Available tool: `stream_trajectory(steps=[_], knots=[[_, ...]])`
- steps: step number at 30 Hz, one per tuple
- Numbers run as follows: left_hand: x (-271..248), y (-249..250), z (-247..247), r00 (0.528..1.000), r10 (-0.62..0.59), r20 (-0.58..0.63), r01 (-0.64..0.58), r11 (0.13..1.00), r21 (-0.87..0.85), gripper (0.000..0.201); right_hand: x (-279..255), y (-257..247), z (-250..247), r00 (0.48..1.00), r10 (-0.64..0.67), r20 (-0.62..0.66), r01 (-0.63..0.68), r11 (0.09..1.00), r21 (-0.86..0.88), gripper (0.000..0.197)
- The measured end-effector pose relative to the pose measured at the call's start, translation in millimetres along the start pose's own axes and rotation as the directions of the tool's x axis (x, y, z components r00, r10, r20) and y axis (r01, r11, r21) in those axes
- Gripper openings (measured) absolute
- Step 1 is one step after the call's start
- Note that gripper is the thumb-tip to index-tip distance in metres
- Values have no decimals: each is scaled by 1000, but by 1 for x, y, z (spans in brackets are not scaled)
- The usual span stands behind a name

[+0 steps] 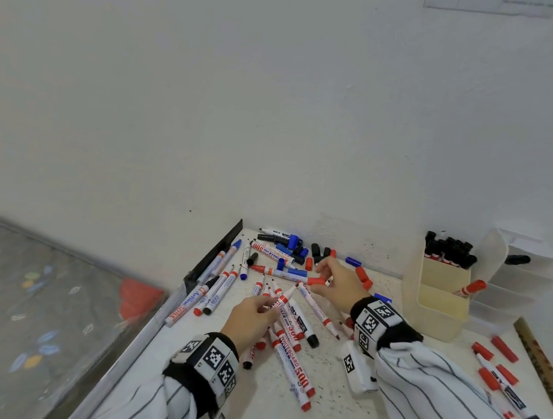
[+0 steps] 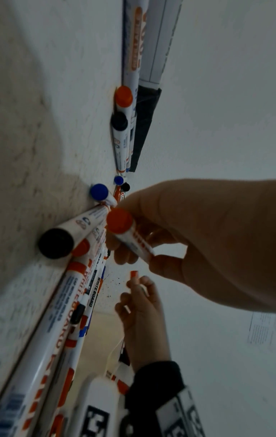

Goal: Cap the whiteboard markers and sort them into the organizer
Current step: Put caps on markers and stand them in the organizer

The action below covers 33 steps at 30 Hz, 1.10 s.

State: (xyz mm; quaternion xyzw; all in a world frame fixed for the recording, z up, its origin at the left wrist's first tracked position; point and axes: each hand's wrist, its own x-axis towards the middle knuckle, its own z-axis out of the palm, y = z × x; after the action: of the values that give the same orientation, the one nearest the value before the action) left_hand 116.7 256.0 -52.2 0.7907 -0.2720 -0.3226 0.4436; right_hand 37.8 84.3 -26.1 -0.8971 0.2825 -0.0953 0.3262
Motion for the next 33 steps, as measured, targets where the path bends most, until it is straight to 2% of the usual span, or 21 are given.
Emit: stream_trajectory(steps=[2, 4, 11, 18, 21, 24, 26, 28, 31, 33], knots=[[-2, 3, 2, 1000, 19, 2, -19, 999, 35, 38, -9, -5, -9, 996, -65, 68, 64, 998, 16, 20], [-3, 5, 6, 999, 36, 1, -36, 997, 67, 38, -20, -5, -15, 992, -96, 78, 95, 995, 17, 19], [-12, 16, 19, 991, 134, 15, -134, 976, 172, 36, -43, 2, -25, 990, -116, -86, 121, 991, 50, 19], [-21, 23, 31, 971, 234, 41, -236, 933, 270, 34, -58, 14, -31, 994, -103, -29, 106, 989, 103, 23], [-24, 28, 34, 961, 262, 92, -278, 920, 276, 32, -64, 14, -29, 989, -131, 73, 125, 989, 80, 18], [-28, 33, 35, 954, 286, 94, -301, 924, 235, 28, -67, 13, -26, 996, -68, 59, 63, 994, 86, 8], [-29, 34, 36, 945, 321, 63, -326, 906, 271, 24, -68, 12, -24, 1000, -2, 2, 2, 995, 104, 31], [-30, 36, 38, 938, 344, 45, -341, 892, 296, 21, -70, 9, -24, 997, 65, -47, -58, 990, 126, 45], [-31, 39, 39, 917, 399, 12, -377, 855, 356, 26, -71, 7, -21, 987, 134, -88, -115, 974, 196, 48], [-31, 40, 39, 890, 455, 18, -413, 789, 456, 26, -71, 6, -20, 981, 157, -116, -125, 961, 247, 46]])
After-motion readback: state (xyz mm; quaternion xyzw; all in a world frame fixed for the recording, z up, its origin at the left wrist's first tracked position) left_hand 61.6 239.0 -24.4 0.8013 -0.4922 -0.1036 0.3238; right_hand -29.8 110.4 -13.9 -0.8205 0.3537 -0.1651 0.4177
